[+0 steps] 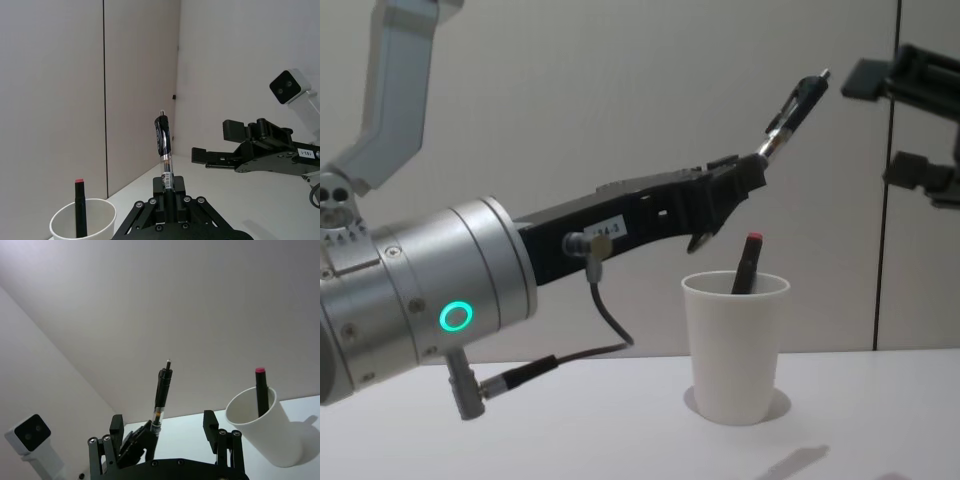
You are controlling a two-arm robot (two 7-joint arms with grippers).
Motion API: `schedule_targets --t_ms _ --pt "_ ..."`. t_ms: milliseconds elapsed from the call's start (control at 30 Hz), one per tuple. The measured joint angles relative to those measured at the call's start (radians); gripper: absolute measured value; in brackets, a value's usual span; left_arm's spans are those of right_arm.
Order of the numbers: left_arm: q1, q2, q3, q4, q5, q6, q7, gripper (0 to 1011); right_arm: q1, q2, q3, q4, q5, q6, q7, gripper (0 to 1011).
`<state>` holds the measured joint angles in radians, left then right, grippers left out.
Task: Place the pen into the pen holder.
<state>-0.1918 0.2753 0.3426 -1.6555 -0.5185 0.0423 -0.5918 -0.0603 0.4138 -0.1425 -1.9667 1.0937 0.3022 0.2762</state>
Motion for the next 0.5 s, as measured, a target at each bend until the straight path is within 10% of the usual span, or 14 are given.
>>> schedule_targets --t_ms 500 --pt "0.0 0.0 0.0 0.0 0.0 0.0 0.0 121 0.065 -0.049 -0.039 0.006 0.079 0.075 -0.094 1001"
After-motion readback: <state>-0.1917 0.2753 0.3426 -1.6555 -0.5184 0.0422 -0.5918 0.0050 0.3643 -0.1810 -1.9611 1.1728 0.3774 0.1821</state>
